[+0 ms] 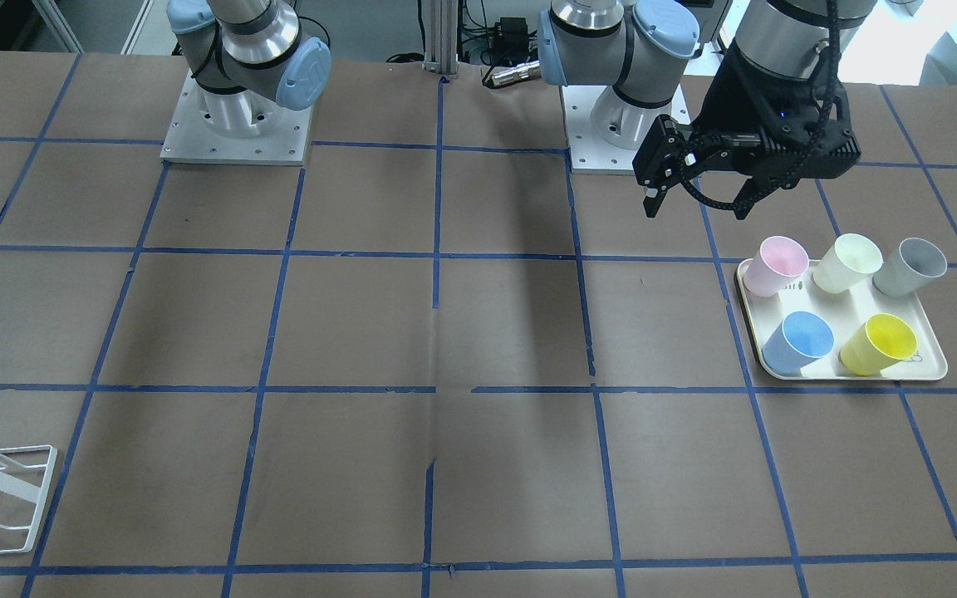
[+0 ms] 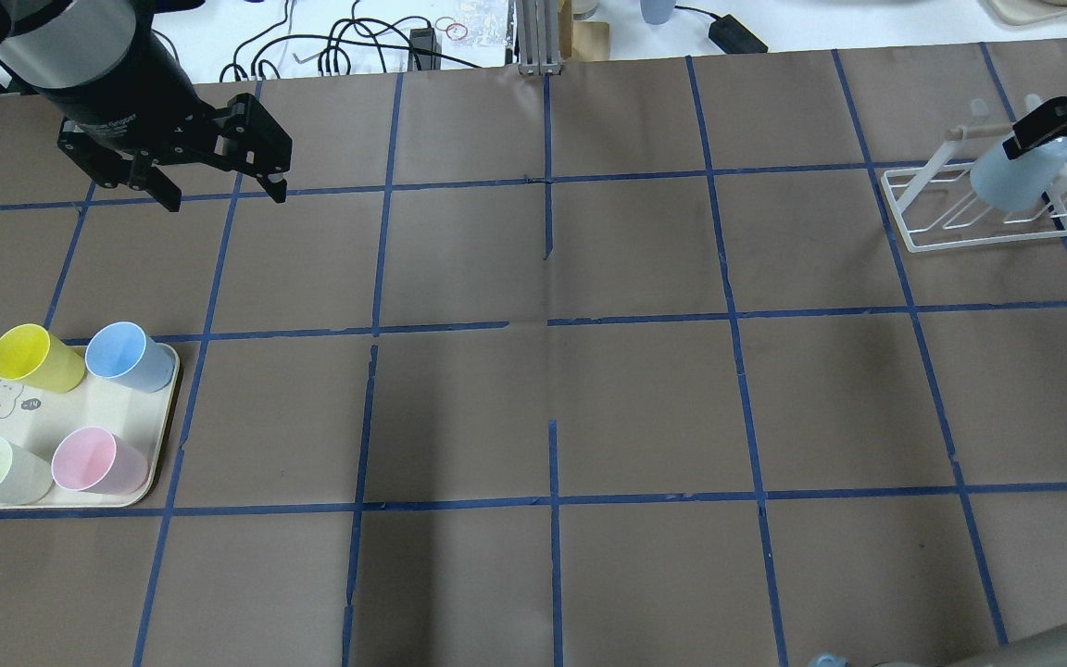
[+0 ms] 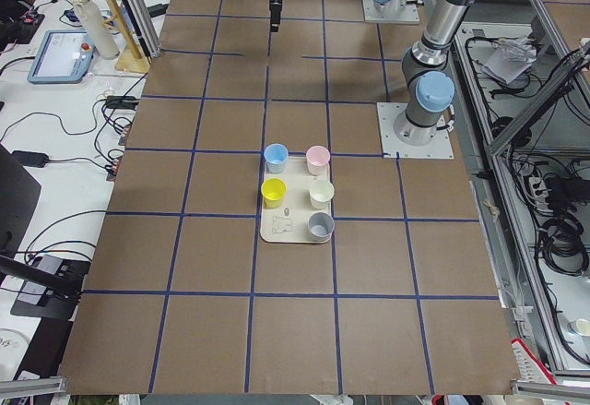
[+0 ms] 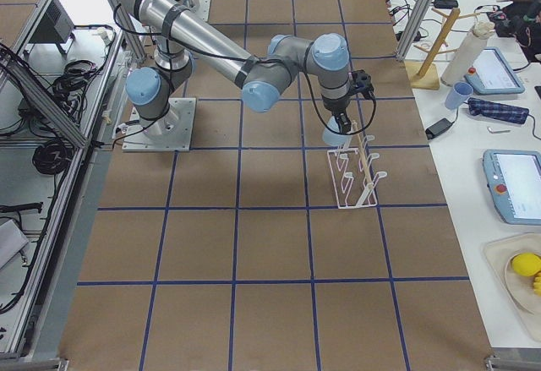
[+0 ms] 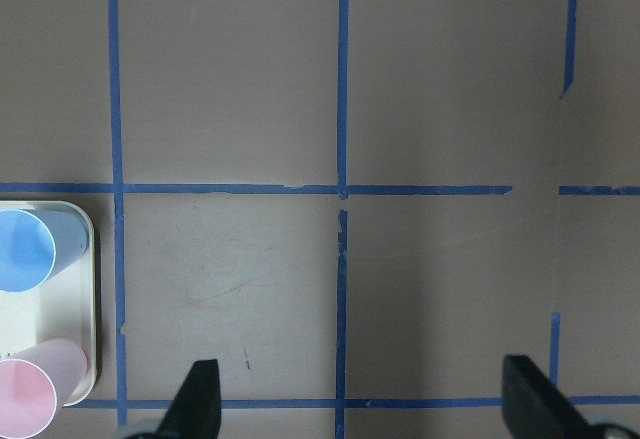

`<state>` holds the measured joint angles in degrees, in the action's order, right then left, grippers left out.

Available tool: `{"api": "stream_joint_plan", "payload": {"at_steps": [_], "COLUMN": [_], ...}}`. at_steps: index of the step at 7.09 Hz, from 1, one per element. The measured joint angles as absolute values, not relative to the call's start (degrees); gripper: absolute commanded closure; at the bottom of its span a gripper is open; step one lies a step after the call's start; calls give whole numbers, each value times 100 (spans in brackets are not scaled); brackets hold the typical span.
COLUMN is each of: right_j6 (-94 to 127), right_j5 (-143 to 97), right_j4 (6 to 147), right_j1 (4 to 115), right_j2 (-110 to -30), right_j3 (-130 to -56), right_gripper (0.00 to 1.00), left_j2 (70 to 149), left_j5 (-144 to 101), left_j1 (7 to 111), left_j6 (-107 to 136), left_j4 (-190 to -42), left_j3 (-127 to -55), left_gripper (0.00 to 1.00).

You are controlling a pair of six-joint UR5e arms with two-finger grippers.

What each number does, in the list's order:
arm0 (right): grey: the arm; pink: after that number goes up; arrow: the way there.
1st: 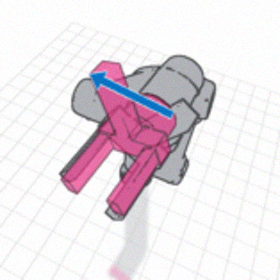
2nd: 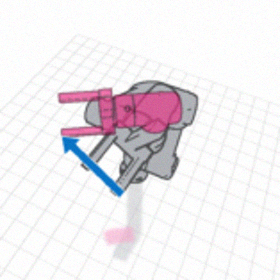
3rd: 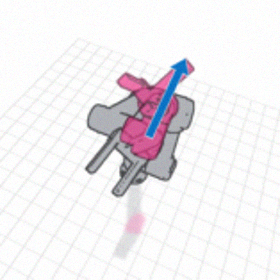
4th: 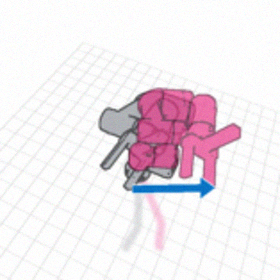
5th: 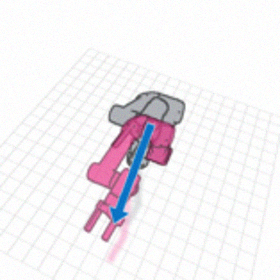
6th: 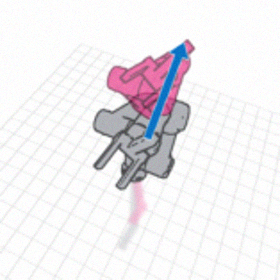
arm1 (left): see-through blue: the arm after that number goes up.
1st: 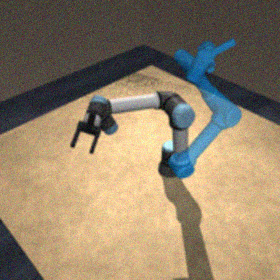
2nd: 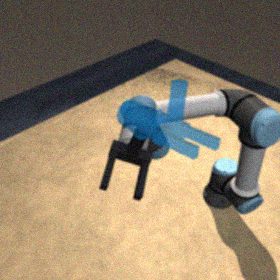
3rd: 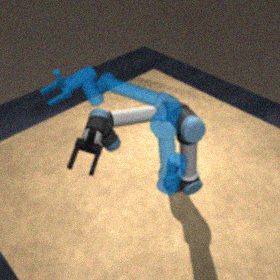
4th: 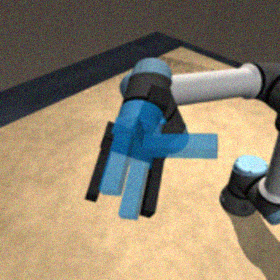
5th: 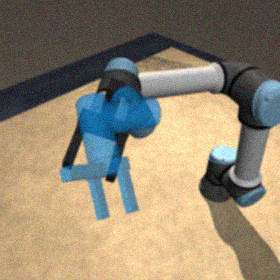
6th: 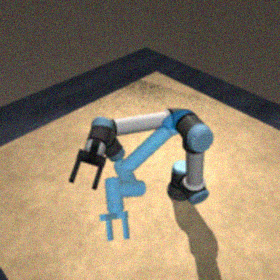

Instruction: Transfer IKEA cup to right arm and place on rack

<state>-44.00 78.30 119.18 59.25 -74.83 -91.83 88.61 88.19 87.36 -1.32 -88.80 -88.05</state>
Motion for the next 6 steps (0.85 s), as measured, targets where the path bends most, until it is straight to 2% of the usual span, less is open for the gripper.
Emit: {"api": "stream_joint_plan", "payload": {"at_steps": [6], "right_j6": [-4408], "right_j5": [7864], "right_j4": [12165], "right_j1": [5954], "right_j2": [-7117], "right_j3": [-9183], "right_gripper": [100], "left_j2": [8847], "left_j5": [8822], "left_j1": [8736], "left_j6": [-132], "left_j4": [-8877], "left_j3": [-8832], "left_gripper": [0]}}
